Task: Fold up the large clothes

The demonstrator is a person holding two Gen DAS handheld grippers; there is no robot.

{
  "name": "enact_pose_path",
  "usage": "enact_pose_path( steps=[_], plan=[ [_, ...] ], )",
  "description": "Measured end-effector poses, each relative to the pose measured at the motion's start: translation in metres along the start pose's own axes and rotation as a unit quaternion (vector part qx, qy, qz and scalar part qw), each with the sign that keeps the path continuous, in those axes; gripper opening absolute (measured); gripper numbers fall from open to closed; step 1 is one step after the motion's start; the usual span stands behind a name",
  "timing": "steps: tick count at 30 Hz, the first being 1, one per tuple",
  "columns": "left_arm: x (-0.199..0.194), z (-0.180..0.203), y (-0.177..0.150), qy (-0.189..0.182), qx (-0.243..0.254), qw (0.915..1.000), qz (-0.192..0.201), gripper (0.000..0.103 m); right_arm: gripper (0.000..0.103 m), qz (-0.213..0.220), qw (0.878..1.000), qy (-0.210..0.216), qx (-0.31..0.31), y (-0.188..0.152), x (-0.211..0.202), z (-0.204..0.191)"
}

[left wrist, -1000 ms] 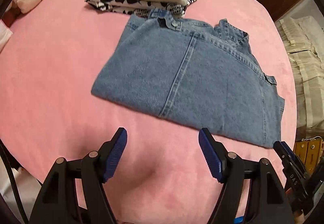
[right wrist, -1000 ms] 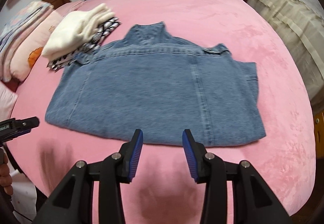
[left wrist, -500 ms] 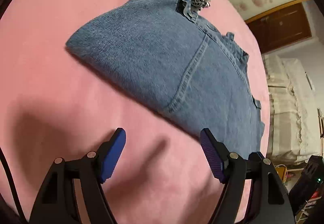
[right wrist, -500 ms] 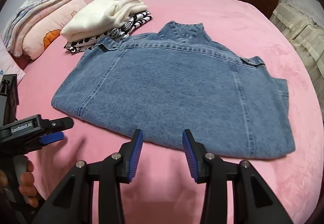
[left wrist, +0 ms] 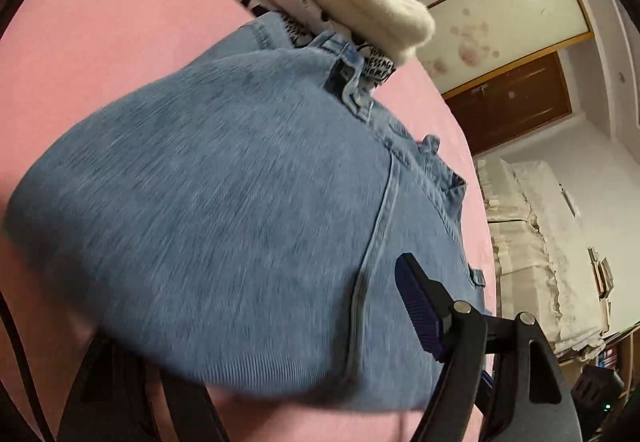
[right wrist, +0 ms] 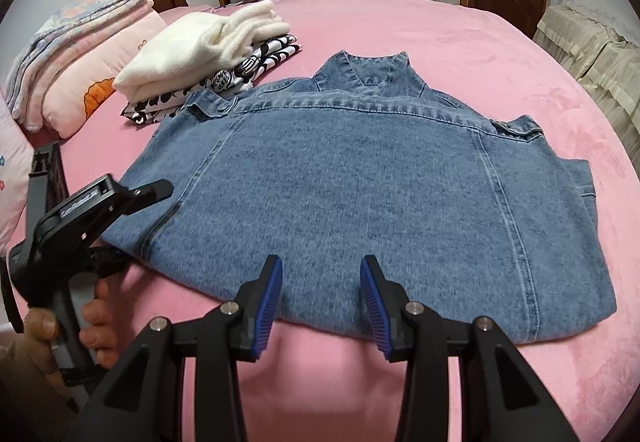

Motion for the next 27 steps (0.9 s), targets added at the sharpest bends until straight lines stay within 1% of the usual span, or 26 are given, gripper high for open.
enact_pose_path(
  steps=[3,5,6,7,8,9,10,11,12,13,14,15,16,17,18,19,20,21,22,25,27],
  plan=[
    [0.007,0.005,0.011,-0.003,-0.003,1.0,0.007,0.074,0.041,0.004,1.0,-0.001,0.0,0.007,0.006,0.001],
    [0.009,0.009,0.017,0.005,-0.016,0.9998,0.009,0.074,0.041,0.005,1.0,-0.003,-0.001,0.01,0.01,0.001],
    [0.008,0.012,0.019,0.01,-0.02,0.9996,0.015,0.065,0.041,0.005,1.0,-0.006,-0.001,0.013,0.011,0.002],
    [0.008,0.016,0.021,0.023,-0.017,0.9994,0.017,0.057,0.041,0.005,1.0,-0.009,0.0,0.015,0.013,0.002],
    [0.008,0.021,0.022,0.046,-0.004,0.9989,0.013,0.035,0.041,0.005,1.0,-0.015,0.001,0.019,0.015,0.003],
    [0.008,0.026,0.023,0.077,0.018,0.9969,0.01,0.02,0.041,0.005,1.0,-0.02,0.002,0.021,0.016,0.005],
    [0.006,0.031,0.024,0.089,0.035,0.9953,0.008,0.018,0.04,0.004,1.0,-0.022,0.005,0.024,0.018,0.006],
    [0.004,0.035,0.025,0.092,0.043,0.9948,0.008,0.015,0.039,0.003,1.0,-0.028,0.006,0.029,0.02,0.008],
    [0.001,0.04,0.025,0.093,0.048,0.9945,0.009,0.013,0.035,0.003,0.999,-0.041,0.006,0.034,0.022,0.01],
    [-0.004,0.046,0.026,0.095,0.059,0.9937,0.01,0.013,0.021,0.004,0.999,-0.049,0.004,0.039,0.025,0.011],
    [-0.008,0.055,0.025,0.096,0.076,0.9924,0.014,0.011,0.014,0.005,0.999,-0.053,0.001,0.044,0.028,0.013],
    [-0.013,0.068,0.025,0.102,0.106,0.9889,0.02,0.01,0.013,0.004,0.998,-0.065,-0.006,0.049,0.034,0.015],
    [-0.016,0.077,0.024,0.106,0.126,0.9861,0.025,0.01,0.011,0.004,0.997,-0.074,-0.008,0.051,0.038,0.017],
    [-0.02,0.085,0.023,0.107,0.141,0.9837,0.03,0.01,0.006,0.002,0.997,-0.081,-0.01,0.054,0.044,0.02],
    [-0.024,0.097,0.022,0.104,0.159,0.981,0.039,0.01,0.005,-0.003,0.996,-0.083,-0.01,0.055,0.05,0.022],
    [-0.028,0.103,0.02,0.102,0.17,0.9791,0.044,0.01,0.004,-0.011,0.997,-0.081,-0.01,0.055,0.056,0.024],
    [-0.032,0.112,0.019,0.1,0.184,0.9765,0.05,0.01,0.004,-0.027,0.997,-0.067,-0.004,0.053,0.066,0.027],
    [-0.035,0.122,0.018,0.097,0.202,0.973,0.057,0.01,0.002,-0.045,0.998,-0.044,0.008,0.049,0.075,0.028],
    [-0.039,0.134,0.015,0.092,0.219,0.9695,0.061,0.01,0.0,-0.053,0.998,-0.029,0.017,0.046,0.079,0.03],
    [-0.04,0.166,0.006,0.074,0.265,0.9592,0.065,0.01,0.0,-0.05,0.999,-0.019,0.007,0.039,0.087,0.031],
    [-0.038,0.188,-0.004,0.065,0.296,0.9507,0.066,0.01,0.0,-0.048,0.999,0.003,0.026,0.035,0.09,0.038]
  ],
)
Point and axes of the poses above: each gripper's, at about its wrist camera, not at the fingertips, and x roughly the way its jaws point, z to its right, y to its top, the point moved 3 cm from there along x, roughly the way its jaws point, and after that the axes turned 1 degree about x, right-handed, at the moved point
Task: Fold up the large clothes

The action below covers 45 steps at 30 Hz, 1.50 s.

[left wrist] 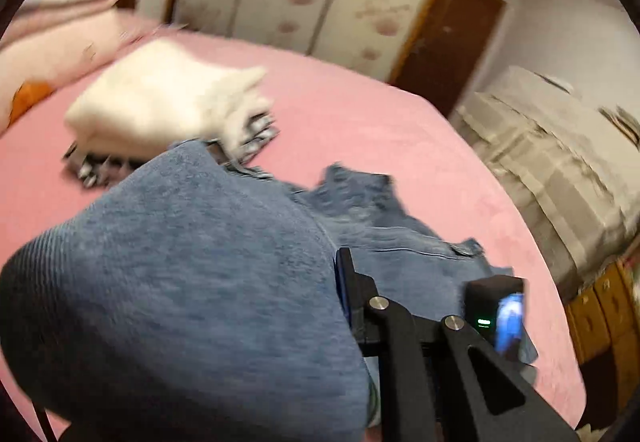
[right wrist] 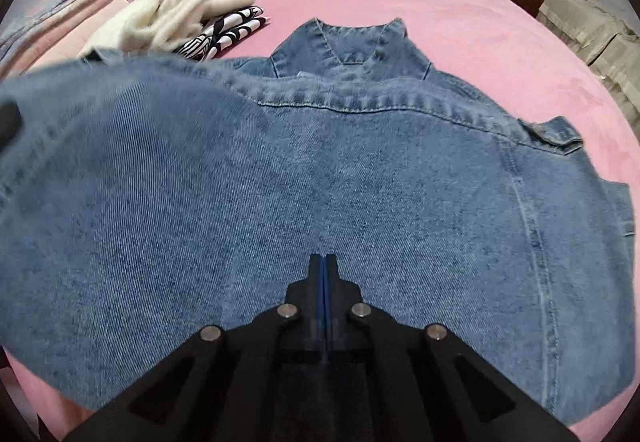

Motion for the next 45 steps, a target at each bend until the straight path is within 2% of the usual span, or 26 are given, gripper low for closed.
enact_pose_path(
  steps=[5,9,11,14,16,17,20,22,24,27,29,32,34,35,39,41,42,43,44,45],
  plan=[
    [-0.002,0.056,0.005,-0.014,0.071,0.9973,0.015,0.01,0.0,-0.013,0.999,0.041,0.017,0.001,0.0,0.01],
    [0.004,0.099,0.009,-0.018,0.124,0.9921,0.013,0.01,0.0,-0.041,0.992,0.105,0.049,0.003,-0.008,0.029],
    [0.008,0.12,0.012,-0.024,0.146,0.9889,0.012,0.01,0.0,-0.041,0.988,0.127,0.073,0.001,-0.022,0.045],
    [0.02,0.158,0.009,-0.033,0.189,0.9815,-0.002,0.01,0.0,-0.006,0.988,0.107,0.109,-0.01,-0.067,0.094],
    [0.031,0.191,-0.002,-0.045,0.231,0.9718,-0.016,0.01,0.0,0.008,0.988,0.082,0.131,-0.022,-0.091,0.128],
    [0.038,0.207,-0.01,-0.05,0.256,0.9652,-0.023,0.01,0.0,0.012,0.987,0.068,0.143,-0.03,-0.103,0.146],
    [0.066,0.254,-0.055,-0.061,0.347,0.9339,-0.061,0.012,0.0,0.015,0.985,0.016,0.171,-0.057,-0.133,0.203],
    [0.09,0.278,-0.097,-0.054,0.414,0.9028,-0.102,0.013,0.0,0.009,0.983,-0.008,0.185,-0.071,-0.144,0.231],
    [0.106,0.291,-0.13,-0.057,0.455,0.8779,-0.137,0.015,0.0,-0.002,0.979,-0.021,0.202,-0.082,-0.148,0.253],
    [0.112,0.304,-0.154,-0.044,0.499,0.855,-0.134,0.02,0.0,-0.011,0.976,-0.031,0.216,-0.095,-0.149,0.271],
    [0.11,0.305,-0.156,-0.046,0.499,0.8542,-0.137,0.022,0.0,-0.011,0.976,-0.034,0.214,-0.093,-0.148,0.272],
    [0.107,0.303,-0.154,-0.054,0.479,0.8635,-0.149,0.027,0.0,-0.01,0.977,-0.024,0.21,-0.09,-0.145,0.271],
    [0.104,0.304,-0.151,-0.06,0.472,0.8658,-0.156,0.034,0.0,-0.008,0.978,-0.017,0.208,-0.083,-0.144,0.27],
    [0.107,0.302,-0.145,-0.065,0.466,0.8677,-0.161,0.043,0.0,-0.007,0.978,-0.015,0.208,-0.078,-0.14,0.269],
    [0.095,0.302,-0.147,-0.092,0.439,0.8724,-0.193,0.058,0.001,-0.001,0.977,0.005,0.212,-0.066,-0.144,0.266],
    [0.085,0.301,-0.148,-0.106,0.426,0.8734,-0.212,0.059,0.003,-0.002,0.977,0.016,0.214,-0.064,-0.15,0.269],
    [0.08,0.296,-0.144,-0.114,0.416,0.8748,-0.22,0.059,0.006,-0.003,0.976,0.024,0.216,-0.062,-0.153,0.269],
    [0.074,0.294,-0.143,-0.12,0.409,0.8763,-0.225,0.059,0.016,-0.005,0.975,0.035,0.22,-0.061,-0.155,0.269],
    [0.069,0.29,-0.14,-0.125,0.4,0.8785,-0.23,0.059,0.033,-0.007,0.973,0.045,0.226,-0.061,-0.158,0.269],
    [0.063,0.286,-0.136,-0.13,0.388,0.8817,-0.236,0.059,0.04,-0.007,0.971,0.055,0.234,-0.061,-0.161,0.269]
  ],
)
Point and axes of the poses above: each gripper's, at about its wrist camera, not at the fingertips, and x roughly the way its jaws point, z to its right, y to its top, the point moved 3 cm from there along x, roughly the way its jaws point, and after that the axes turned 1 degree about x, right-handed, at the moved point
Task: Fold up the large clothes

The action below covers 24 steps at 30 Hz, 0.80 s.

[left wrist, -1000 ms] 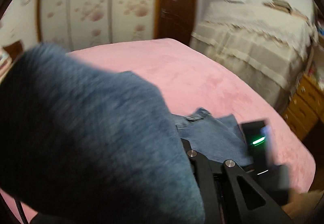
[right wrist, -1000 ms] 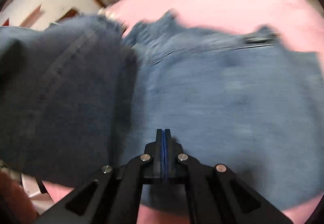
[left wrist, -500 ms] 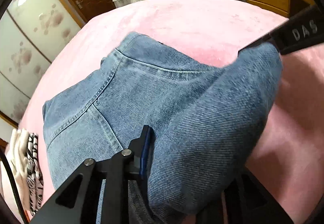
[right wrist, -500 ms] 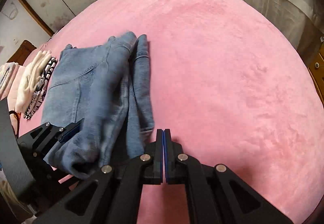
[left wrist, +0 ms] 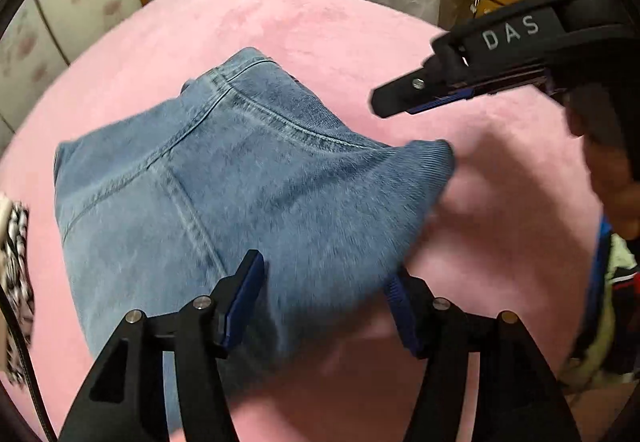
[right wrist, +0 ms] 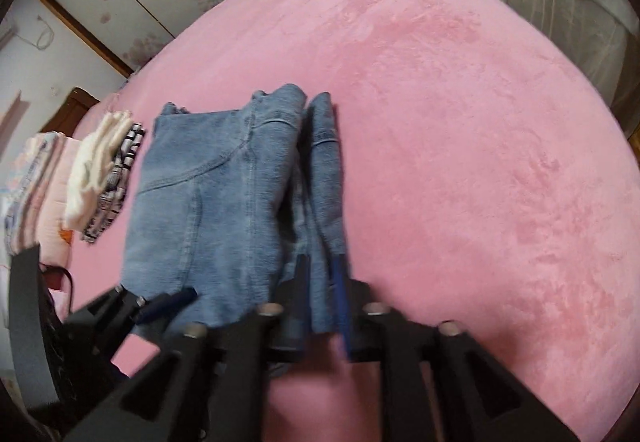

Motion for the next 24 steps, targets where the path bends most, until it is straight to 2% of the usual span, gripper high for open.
enact_pose_path(
  steps=[1,3,6,10,14,16,19,22,24],
  plan=[
    [-0.007,-0.004,-0.003,-0.005,-0.012,0.9999,0.0,0.059,0.046,0.0,1.0,0.01,0.008,0.0,-0.001,-0.002],
    [-0.025,-0.018,-0.01,-0.002,-0.043,0.999,0.008,0.059,0.046,-0.01,0.999,0.035,0.024,-0.002,-0.003,-0.004],
    [-0.043,-0.05,-0.018,0.031,-0.096,0.9947,0.021,0.059,0.046,-0.033,0.997,0.057,0.03,-0.007,0.002,-0.011],
    [-0.047,-0.104,-0.036,0.066,-0.187,0.98,0.016,0.059,0.046,-0.063,0.996,0.051,0.024,-0.011,0.021,-0.018],
    [-0.033,-0.135,-0.047,0.066,-0.245,0.9673,0.007,0.059,0.046,-0.072,0.996,0.041,0.025,-0.008,0.038,-0.018],
    [-0.029,-0.141,-0.048,0.071,-0.252,0.9649,0.014,0.059,0.046,-0.071,0.996,0.043,0.026,-0.005,0.041,-0.016],
    [-0.016,-0.143,-0.041,0.081,-0.239,0.9673,0.018,0.06,0.046,-0.074,0.996,0.043,0.023,0.001,0.051,-0.016],
    [-0.009,-0.141,-0.038,0.091,-0.227,0.9695,0.02,0.066,0.046,-0.083,0.995,0.051,0.02,0.006,0.063,-0.017],
    [-0.008,-0.138,-0.037,0.096,-0.22,0.9706,0.023,0.069,0.032,-0.083,0.995,0.053,0.012,0.008,0.068,-0.019]
  ],
)
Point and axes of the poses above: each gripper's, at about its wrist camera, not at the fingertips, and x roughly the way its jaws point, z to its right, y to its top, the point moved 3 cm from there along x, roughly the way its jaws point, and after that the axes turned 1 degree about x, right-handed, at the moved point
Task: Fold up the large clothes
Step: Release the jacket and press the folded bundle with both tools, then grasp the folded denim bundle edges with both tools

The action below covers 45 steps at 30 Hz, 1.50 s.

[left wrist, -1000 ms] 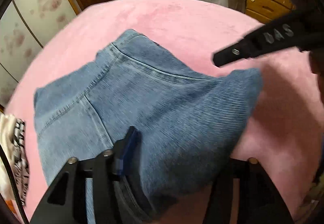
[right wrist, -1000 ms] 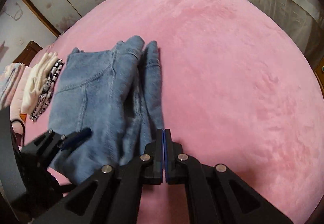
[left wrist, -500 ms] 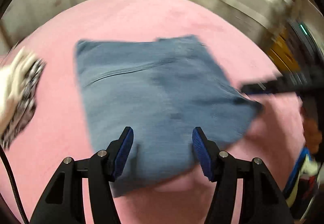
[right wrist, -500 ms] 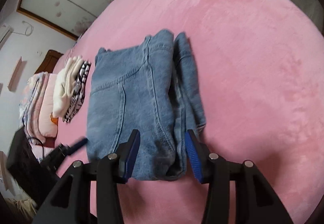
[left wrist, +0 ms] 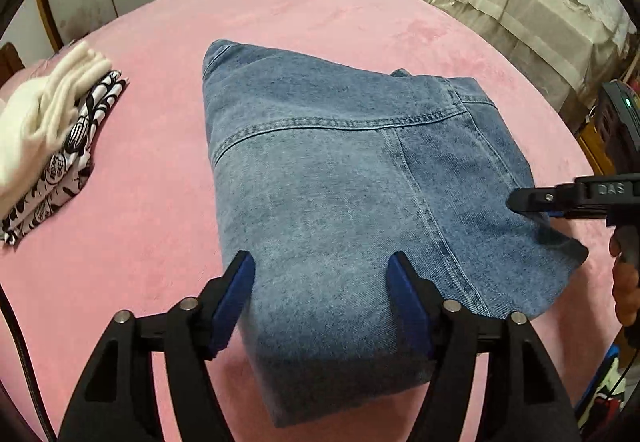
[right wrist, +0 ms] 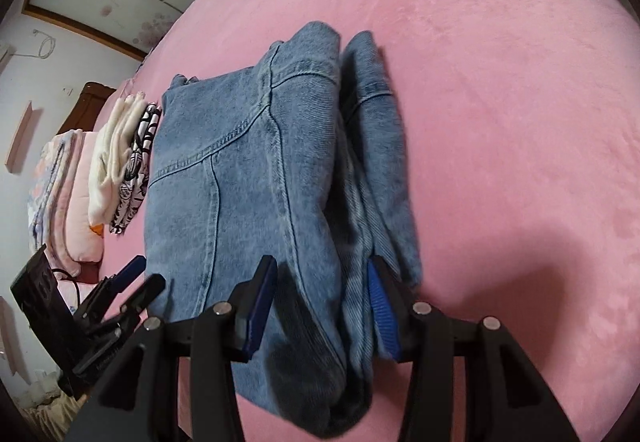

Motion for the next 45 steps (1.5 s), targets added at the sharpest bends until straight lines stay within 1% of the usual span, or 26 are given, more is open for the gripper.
enact_pose_path(
  steps=[1,2,4,6,8,9,11,13,14,17,19,21,24,26,27,28,29,31,36,39,40,41,42,43,44,45],
  plan=[
    [0.0,0.002,0.0,0.003,0.003,1.0,0.003,0.069,0.018,-0.003,1.0,0.0,-0.013,0.001,0.002,-0.004],
    [0.0,0.003,-0.001,0.004,0.005,1.0,0.005,0.069,0.015,0.0,1.0,-0.006,-0.024,0.002,0.002,-0.009],
    [-0.002,0.004,-0.002,0.005,0.006,0.9999,0.009,0.069,0.013,0.032,0.997,-0.021,-0.074,0.002,-0.011,-0.028],
    [-0.004,0.004,-0.003,0.005,0.003,0.9999,0.014,0.069,0.013,0.07,0.99,-0.035,-0.121,0.004,-0.028,-0.05],
    [-0.005,0.005,-0.004,0.004,-0.002,0.9997,0.024,0.069,0.013,0.104,0.983,-0.044,-0.143,0.009,-0.041,-0.062],
    [-0.005,0.006,-0.004,0.002,-0.005,0.9996,0.027,0.069,0.013,0.109,0.982,-0.051,-0.148,0.011,-0.04,-0.061],
    [-0.001,0.009,-0.004,0.002,-0.005,0.9995,0.032,0.07,0.013,0.096,0.982,-0.076,-0.145,0.013,-0.028,-0.049],
    [0.006,0.016,-0.007,0.018,0.011,0.9991,0.038,0.071,0.013,0.066,0.985,-0.098,-0.129,0.011,-0.004,-0.026],
    [0.008,0.02,-0.009,0.028,0.024,0.9985,0.04,0.075,0.014,0.063,0.985,-0.099,-0.126,0.007,0.004,-0.019],
    [0.011,0.032,-0.013,0.046,0.059,0.9962,0.044,0.082,0.014,0.079,0.981,-0.113,-0.136,0.005,0.01,-0.021],
    [0.009,0.032,-0.012,0.042,0.062,0.9964,0.038,0.082,0.015,0.08,0.981,-0.118,-0.129,0.006,0.008,-0.024],
    [0.007,0.026,-0.01,0.027,0.051,0.998,0.027,0.082,0.018,0.076,0.982,-0.122,-0.12,0.008,0.004,-0.029],
    [0.001,0.012,-0.004,0.001,0.021,0.9998,0.004,0.082,0.026,0.078,0.981,-0.129,-0.12,0.009,-0.007,-0.037],
    [-0.002,0.0,0.001,-0.015,-0.006,0.9998,-0.009,0.082,0.035,0.09,0.979,-0.131,-0.126,0.009,-0.015,-0.04],
    [-0.005,-0.009,0.006,-0.024,-0.021,0.9994,-0.012,0.082,0.039,0.101,0.978,-0.132,-0.13,0.012,-0.022,-0.046],
    [-0.006,-0.017,0.011,-0.032,-0.036,0.9988,-0.013,0.082,0.045,0.108,0.977,-0.132,-0.131,0.013,-0.027,-0.048],
    [-0.007,-0.026,0.017,-0.038,-0.049,0.998,-0.012,0.082,0.048,0.117,0.976,-0.131,-0.132,0.016,-0.031,-0.051],
    [-0.005,-0.045,0.031,-0.049,-0.078,0.9957,-0.01,0.082,0.049,0.13,0.974,-0.128,-0.132,0.027,-0.034,-0.056],
    [0.02,-0.087,0.073,-0.048,-0.125,0.9909,-0.006,0.082,0.049,0.143,0.972,-0.138,-0.121,0.077,-0.021,-0.051],
    [0.044,-0.106,0.097,-0.062,-0.159,0.9853,-0.013,0.082,0.048,0.129,0.975,-0.146,-0.104,0.103,-0.005,-0.042],
    [0.052,-0.109,0.103,-0.071,-0.168,0.9832,-0.018,0.082,0.047,0.12,0.976,-0.15,-0.103,0.111,0.002,-0.039],
    [0.061,-0.111,0.108,-0.078,-0.172,0.9816,-0.027,0.077,0.034,0.115,0.976,-0.152,-0.104,0.114,0.006,-0.038],
    [0.071,-0.111,0.112,-0.086,-0.174,0.9802,-0.039,0.057,0.022,0.103,0.978,-0.144,-0.111,0.117,0.012,-0.037],
    [0.081,-0.111,0.115,-0.088,-0.172,0.9795,-0.056,0.049,0.018,0.099,0.977,-0.15,-0.118,0.118,0.015,-0.037],
    [0.086,-0.112,0.118,-0.072,-0.169,0.9808,-0.065,0.047,0.014,0.105,0.974,-0.156,-0.123,0.119,0.014,-0.038],
    [0.088,-0.111,0.121,-0.065,-0.165,0.9821,-0.063,0.048,0.012,0.118,0.972,-0.158,-0.131,0.119,0.009,-0.039]
  ],
)
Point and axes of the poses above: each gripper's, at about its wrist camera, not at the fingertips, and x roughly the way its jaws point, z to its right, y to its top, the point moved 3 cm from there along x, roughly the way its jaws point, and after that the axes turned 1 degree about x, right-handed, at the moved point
